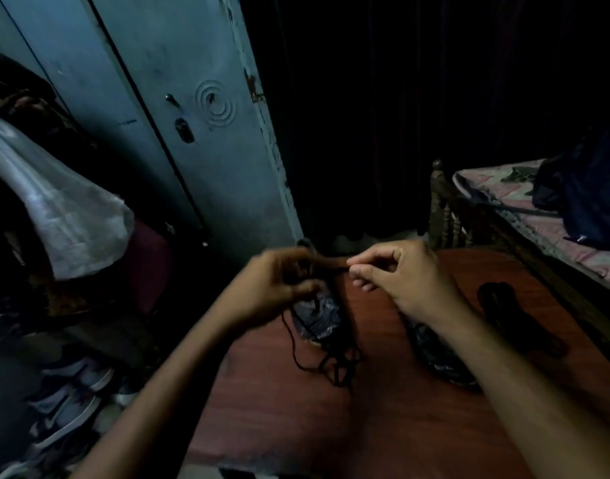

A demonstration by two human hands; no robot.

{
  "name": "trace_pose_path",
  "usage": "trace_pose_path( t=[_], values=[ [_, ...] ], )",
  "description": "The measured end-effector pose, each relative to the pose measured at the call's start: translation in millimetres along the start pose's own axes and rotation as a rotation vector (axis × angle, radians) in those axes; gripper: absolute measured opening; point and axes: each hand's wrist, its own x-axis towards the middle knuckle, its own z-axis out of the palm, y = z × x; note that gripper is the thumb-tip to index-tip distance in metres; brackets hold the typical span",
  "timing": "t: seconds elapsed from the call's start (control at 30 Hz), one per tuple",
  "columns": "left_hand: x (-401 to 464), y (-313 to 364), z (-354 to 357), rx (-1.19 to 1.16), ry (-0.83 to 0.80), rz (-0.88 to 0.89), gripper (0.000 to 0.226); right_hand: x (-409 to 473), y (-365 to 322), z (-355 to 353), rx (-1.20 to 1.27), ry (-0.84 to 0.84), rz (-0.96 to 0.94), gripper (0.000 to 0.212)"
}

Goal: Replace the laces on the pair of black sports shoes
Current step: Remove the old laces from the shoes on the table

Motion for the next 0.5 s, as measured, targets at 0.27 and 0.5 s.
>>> trace_pose_path(
  t=[0.27, 0.5],
  values=[
    [15.8, 19.0, -34.2, 0.099, -0.214, 0.070, 0.059, -48.8, 66.5, 56.4, 0.078, 0.036, 0.220, 0.025],
    [27.0, 38.9, -56.2, 0.882, -0.123, 0.209, 0.055, -64.3, 67.6, 95.3, 0.323, 0.095, 0.191, 0.014]
  ],
)
